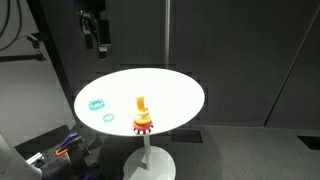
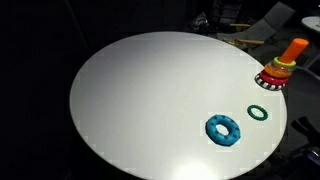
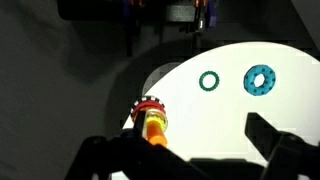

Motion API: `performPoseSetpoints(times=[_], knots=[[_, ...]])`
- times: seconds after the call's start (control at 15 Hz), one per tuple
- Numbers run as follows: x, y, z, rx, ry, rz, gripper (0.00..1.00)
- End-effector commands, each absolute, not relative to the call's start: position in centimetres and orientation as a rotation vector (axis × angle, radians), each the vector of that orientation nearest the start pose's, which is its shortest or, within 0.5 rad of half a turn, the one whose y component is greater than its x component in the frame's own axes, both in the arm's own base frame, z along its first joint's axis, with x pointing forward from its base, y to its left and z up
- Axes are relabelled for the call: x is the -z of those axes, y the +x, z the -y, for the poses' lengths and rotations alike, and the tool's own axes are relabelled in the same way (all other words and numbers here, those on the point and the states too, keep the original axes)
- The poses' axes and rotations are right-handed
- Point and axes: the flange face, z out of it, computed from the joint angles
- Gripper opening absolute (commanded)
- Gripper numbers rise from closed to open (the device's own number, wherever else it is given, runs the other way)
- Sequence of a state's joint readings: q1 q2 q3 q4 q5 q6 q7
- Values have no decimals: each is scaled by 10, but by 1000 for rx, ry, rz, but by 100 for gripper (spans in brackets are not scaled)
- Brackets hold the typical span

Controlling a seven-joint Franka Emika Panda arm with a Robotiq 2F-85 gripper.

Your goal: Put the lime green donut plush toy on the table

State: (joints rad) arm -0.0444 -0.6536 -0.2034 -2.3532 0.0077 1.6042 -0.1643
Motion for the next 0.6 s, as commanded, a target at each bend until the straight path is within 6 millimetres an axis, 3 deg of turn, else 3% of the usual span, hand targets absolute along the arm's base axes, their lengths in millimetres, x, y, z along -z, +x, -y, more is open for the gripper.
performPoseSetpoints(times=[0.0, 0.53], knots=[[-548, 332, 96, -118, -2991, -55, 100], [-541, 336, 97, -141, -2993, -66, 100]])
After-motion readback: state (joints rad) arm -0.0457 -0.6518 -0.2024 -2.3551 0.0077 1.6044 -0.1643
